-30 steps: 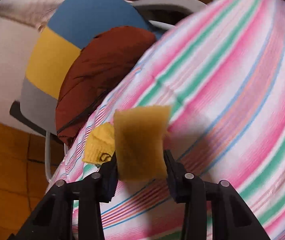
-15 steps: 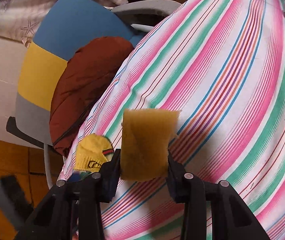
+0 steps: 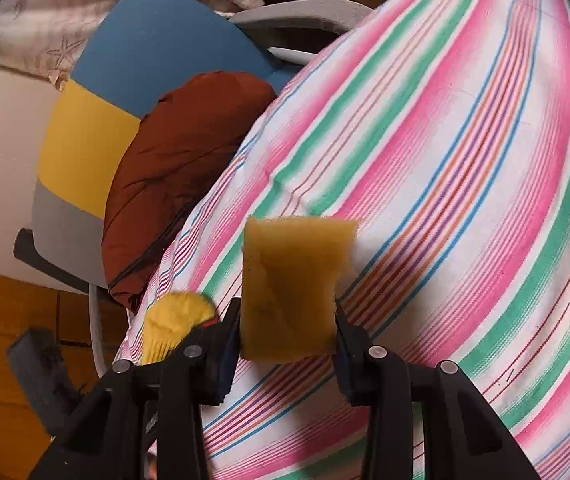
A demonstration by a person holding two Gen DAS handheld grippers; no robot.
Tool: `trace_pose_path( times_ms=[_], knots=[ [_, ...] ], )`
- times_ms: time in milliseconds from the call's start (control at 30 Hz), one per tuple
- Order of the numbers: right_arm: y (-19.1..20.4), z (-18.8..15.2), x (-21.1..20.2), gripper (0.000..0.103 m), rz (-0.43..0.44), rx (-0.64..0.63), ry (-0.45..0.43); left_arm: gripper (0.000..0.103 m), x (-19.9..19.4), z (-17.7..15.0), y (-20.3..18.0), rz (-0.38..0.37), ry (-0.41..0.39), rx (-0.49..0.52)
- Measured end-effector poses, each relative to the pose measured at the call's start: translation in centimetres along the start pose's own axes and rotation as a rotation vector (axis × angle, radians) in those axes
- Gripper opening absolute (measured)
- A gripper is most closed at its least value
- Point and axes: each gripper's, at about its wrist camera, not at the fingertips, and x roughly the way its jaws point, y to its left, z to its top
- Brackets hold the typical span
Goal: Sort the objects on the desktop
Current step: 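Grasp the yellow sponge with the right tool while the left grasps the yellow sock, then carry yellow sponge and sock over the gold tray and release both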
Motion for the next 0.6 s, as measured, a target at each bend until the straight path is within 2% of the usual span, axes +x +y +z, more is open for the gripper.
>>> trace_pose_path(
  times_ms=[133,300,500,600],
  knots=[
    [0.7,-0.4,0.0,0.040,0.002,-0.043,0.000,0.033,-3.6,-2.4,2.1,-0.003,-0.010,-0.065],
    [1.2,-1.2,0.3,0.039,0.014,-0.072,0.015,0.033,-8.7,-6.2,4.6,-0.067,-0.021,-0.172],
    [1.9,-2.7,0.2,0.039,0.042,-0.117,0.041,0.033,-16.3,-14.0,6.8,-0.158,-0.083,-0.277],
    [3.1,-4.3,0.4,0.039,0.044,-0.170,0.067,0.033,-19.9,-18.3,7.9,-0.164,-0.135,-0.302]
  ],
)
